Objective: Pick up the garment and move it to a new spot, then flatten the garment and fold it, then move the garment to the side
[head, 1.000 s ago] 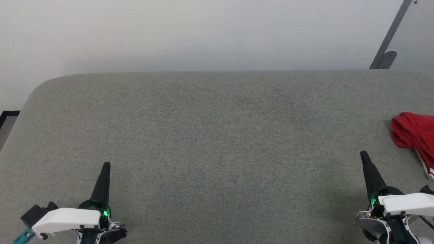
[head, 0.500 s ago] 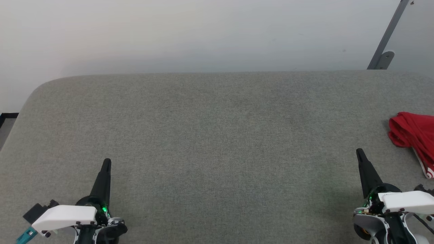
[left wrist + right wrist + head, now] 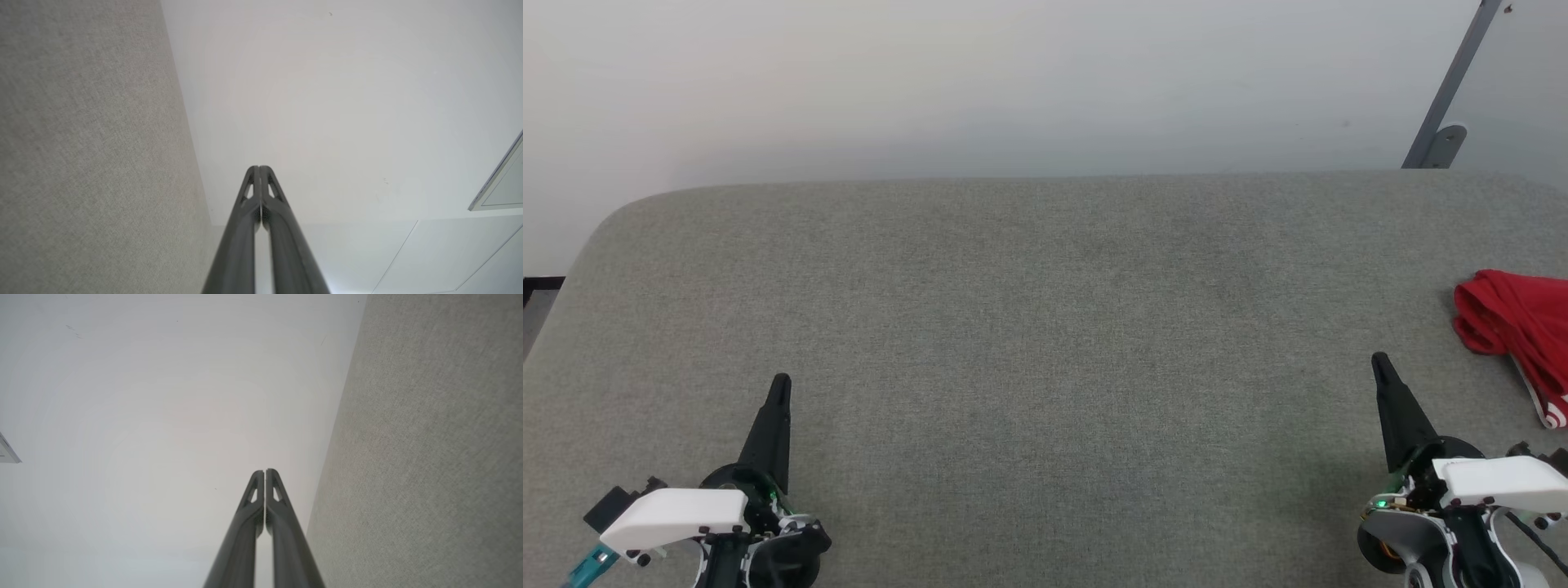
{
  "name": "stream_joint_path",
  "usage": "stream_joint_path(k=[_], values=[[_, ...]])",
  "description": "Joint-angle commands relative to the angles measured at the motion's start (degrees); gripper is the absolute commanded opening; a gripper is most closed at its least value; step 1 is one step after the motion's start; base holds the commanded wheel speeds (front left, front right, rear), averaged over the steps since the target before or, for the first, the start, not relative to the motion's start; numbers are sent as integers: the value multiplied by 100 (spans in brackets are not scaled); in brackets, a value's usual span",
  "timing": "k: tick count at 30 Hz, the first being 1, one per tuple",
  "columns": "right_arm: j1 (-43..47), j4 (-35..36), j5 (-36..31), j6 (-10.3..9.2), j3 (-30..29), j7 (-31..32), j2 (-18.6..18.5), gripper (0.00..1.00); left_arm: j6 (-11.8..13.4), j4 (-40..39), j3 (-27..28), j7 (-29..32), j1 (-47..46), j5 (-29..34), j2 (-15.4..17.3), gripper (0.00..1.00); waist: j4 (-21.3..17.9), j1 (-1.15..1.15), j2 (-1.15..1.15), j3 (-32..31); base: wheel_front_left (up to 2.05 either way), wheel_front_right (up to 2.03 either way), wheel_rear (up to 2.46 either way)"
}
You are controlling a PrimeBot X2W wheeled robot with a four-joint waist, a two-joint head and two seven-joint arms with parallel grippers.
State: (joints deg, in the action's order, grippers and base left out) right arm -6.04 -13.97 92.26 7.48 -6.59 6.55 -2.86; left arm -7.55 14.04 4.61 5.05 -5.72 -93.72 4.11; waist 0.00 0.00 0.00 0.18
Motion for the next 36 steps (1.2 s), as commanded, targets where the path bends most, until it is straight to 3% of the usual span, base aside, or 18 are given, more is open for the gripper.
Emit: stream_joint_path(k=[1, 36], values=[[-37, -24, 18, 2, 3, 15, 11, 0, 13, 1, 18, 18, -78, -38, 13, 0, 0, 0, 0, 0, 0, 0, 0], [-34, -22, 23, 2, 5, 12, 11, 0, 13, 3, 85, 74, -85, 37, -41, 0, 0, 0, 0, 0, 0, 0, 0]])
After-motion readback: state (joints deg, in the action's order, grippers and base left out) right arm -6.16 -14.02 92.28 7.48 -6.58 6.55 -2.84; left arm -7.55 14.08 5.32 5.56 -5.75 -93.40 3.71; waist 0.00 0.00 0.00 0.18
